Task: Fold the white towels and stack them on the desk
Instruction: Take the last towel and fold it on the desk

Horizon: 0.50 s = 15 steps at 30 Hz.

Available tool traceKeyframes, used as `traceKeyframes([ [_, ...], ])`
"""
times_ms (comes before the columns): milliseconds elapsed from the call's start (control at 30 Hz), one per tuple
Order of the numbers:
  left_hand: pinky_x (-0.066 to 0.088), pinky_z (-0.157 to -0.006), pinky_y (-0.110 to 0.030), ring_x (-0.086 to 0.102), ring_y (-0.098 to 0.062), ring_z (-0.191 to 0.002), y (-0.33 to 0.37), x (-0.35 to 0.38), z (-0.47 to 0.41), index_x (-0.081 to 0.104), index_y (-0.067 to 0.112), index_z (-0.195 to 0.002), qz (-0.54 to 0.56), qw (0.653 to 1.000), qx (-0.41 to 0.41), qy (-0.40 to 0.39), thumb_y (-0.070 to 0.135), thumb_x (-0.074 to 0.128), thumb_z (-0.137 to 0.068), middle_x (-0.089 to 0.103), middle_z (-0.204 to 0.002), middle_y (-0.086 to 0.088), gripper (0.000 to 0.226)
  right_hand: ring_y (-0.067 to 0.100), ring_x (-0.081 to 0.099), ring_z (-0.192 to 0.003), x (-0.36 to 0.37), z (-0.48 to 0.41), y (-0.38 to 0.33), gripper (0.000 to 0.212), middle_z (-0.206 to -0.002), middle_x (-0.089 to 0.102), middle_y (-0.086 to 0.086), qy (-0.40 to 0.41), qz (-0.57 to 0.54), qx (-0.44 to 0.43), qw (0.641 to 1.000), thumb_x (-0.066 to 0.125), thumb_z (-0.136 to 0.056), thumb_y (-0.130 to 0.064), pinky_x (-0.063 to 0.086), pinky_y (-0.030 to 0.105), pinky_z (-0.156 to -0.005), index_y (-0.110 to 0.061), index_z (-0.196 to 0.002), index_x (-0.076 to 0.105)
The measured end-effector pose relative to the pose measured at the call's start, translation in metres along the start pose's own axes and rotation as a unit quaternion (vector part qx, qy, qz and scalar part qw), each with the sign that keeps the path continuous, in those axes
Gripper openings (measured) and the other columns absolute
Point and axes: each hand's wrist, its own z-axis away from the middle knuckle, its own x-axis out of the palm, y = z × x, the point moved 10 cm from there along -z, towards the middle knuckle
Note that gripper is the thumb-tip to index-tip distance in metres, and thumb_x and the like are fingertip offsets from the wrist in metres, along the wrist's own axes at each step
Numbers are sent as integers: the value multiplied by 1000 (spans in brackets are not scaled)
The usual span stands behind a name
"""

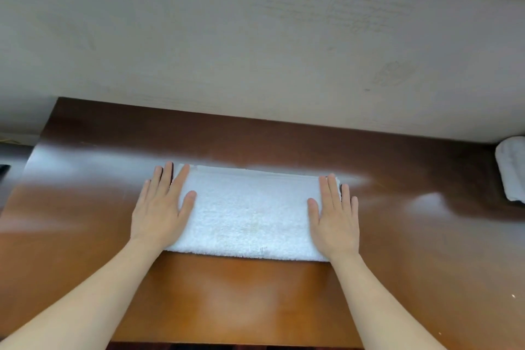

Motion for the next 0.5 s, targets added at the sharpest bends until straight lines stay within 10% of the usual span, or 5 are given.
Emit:
traceKeyframes([
  [267, 46, -93, -40, 50, -21, -124, -9, -27, 15, 37, 19, -145, 304, 941, -141, 46, 53, 51, -95, 54, -134, 1, 62, 35, 45, -117, -21, -6, -30, 51, -133, 52, 9, 55, 15, 54, 997, 37, -93, -34, 27, 49, -105, -23, -142, 48],
  [500, 51, -69, -31, 67, -12, -85, -8, -11, 26, 66, 29, -95, 330, 921, -109, -175, 52, 71, -83, 71, -90, 11, 26, 33, 55, -98, -40, 6, -13, 25, -116, 54, 7, 8, -118, 48, 992, 41, -100, -33, 44, 40, -75, -16, -117, 49],
])
